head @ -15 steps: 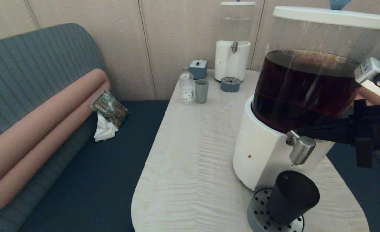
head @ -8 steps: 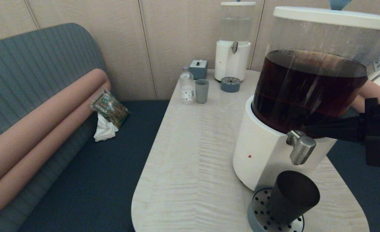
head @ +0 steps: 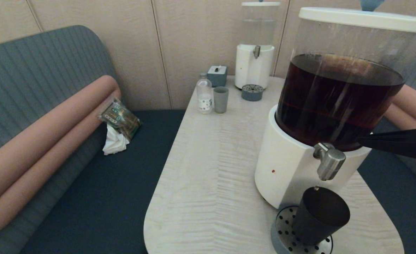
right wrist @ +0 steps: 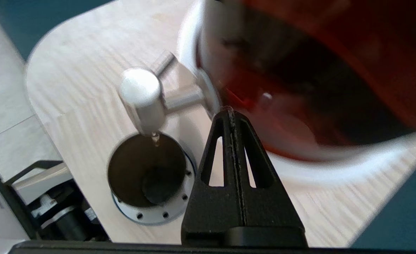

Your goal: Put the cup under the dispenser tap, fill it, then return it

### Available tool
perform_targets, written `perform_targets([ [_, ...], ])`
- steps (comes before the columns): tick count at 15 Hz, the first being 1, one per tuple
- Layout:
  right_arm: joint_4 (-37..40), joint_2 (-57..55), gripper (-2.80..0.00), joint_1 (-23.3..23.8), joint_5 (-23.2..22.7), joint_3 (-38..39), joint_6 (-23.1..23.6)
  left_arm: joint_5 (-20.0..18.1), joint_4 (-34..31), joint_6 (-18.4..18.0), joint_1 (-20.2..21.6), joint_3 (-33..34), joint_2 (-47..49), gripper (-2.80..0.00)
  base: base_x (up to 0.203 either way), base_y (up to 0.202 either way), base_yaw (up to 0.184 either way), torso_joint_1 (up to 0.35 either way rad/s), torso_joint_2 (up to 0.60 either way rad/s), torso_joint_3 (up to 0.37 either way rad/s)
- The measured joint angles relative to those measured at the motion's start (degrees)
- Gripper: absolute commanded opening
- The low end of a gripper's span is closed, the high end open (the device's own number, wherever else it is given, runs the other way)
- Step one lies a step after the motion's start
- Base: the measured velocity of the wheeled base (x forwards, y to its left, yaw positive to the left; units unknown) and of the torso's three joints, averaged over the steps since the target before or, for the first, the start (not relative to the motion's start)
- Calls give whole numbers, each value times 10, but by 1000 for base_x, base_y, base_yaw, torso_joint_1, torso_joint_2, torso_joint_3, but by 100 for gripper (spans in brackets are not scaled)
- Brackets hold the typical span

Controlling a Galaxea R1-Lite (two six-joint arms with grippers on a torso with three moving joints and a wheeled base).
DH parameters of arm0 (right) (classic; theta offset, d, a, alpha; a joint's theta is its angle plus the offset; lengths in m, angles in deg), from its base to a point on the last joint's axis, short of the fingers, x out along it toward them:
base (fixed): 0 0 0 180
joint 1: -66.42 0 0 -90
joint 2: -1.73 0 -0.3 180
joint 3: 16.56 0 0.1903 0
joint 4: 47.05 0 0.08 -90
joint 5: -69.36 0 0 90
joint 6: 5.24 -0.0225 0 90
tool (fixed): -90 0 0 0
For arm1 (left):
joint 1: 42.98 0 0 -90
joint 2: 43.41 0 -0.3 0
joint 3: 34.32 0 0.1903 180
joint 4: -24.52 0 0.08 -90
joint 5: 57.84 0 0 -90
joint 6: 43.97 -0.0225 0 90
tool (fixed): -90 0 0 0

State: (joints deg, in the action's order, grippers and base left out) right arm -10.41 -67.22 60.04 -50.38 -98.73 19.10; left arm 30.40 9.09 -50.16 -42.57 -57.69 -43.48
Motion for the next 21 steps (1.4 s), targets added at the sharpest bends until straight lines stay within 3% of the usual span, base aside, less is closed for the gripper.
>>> perform_targets([
  [5, -2, 62, -280, 89, 1, 32, -1, 0, 0, 0, 0, 0, 0, -280, 0, 0, 0, 0, 0, 0],
  [15, -22, 252, -280, 270, 30, 134, -93, 0, 0, 0, 0, 0, 0, -280, 0, 0, 0, 0, 0, 0],
  [19, -41, 348, -280, 290, 33, 153, -135, 0, 0, 0, 0, 0, 0, -280, 0, 0, 0, 0, 0, 0],
  [21, -41, 389, -280, 278, 58, 162, -144, 0, 0, 0, 0, 0, 0, -280, 0, 0, 0, 0, 0, 0],
])
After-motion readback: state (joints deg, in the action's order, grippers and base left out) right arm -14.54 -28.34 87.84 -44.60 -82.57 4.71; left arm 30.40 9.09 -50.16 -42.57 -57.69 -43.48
